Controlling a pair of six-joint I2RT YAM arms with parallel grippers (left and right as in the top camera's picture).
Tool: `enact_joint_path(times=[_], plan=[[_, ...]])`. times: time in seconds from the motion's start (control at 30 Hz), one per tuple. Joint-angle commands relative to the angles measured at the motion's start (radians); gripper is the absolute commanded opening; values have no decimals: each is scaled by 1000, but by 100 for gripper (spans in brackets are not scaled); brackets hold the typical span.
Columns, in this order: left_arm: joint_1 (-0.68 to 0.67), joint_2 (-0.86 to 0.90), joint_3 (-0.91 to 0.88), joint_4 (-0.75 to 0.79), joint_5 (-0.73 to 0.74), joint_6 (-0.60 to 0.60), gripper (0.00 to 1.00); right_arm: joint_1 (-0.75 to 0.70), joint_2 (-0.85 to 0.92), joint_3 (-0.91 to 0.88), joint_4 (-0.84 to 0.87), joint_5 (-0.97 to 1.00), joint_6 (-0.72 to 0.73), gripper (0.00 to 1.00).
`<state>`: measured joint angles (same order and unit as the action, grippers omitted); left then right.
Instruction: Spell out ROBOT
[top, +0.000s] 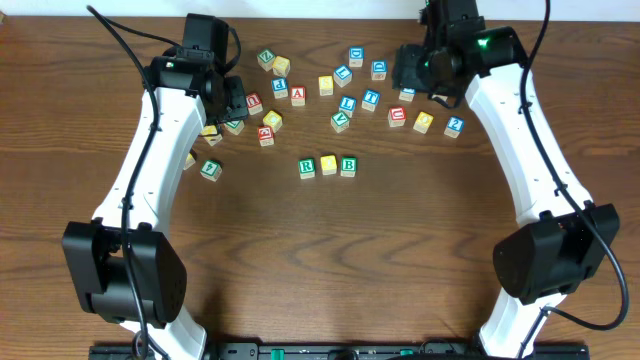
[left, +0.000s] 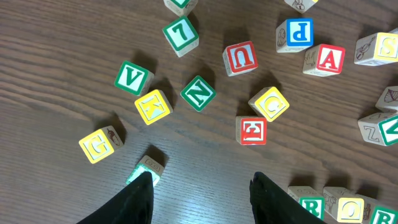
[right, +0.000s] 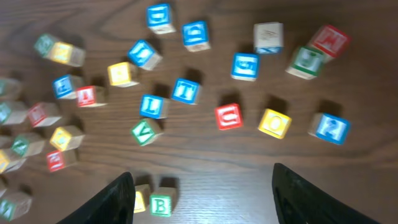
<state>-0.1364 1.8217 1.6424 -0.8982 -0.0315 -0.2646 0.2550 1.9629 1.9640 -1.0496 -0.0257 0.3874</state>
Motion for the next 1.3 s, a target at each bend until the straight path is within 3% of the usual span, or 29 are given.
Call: enact_joint_path(times=[0.0, 0.43, 0.97, 1.27], plan=[[2, 0, -2, -6, -3, 10, 50, -36, 31, 8, -13, 50, 63, 64], [2, 0, -2, -9, -6, 9, 50, -144, 219, 4, -37, 0, 136, 64], [2, 0, -2, -9, -6, 9, 51, -150, 375, 4, 15, -30, 144, 56], [2, 0, -2, -9, -6, 9, 51, -148, 393, 3, 22, -33, 143, 39]])
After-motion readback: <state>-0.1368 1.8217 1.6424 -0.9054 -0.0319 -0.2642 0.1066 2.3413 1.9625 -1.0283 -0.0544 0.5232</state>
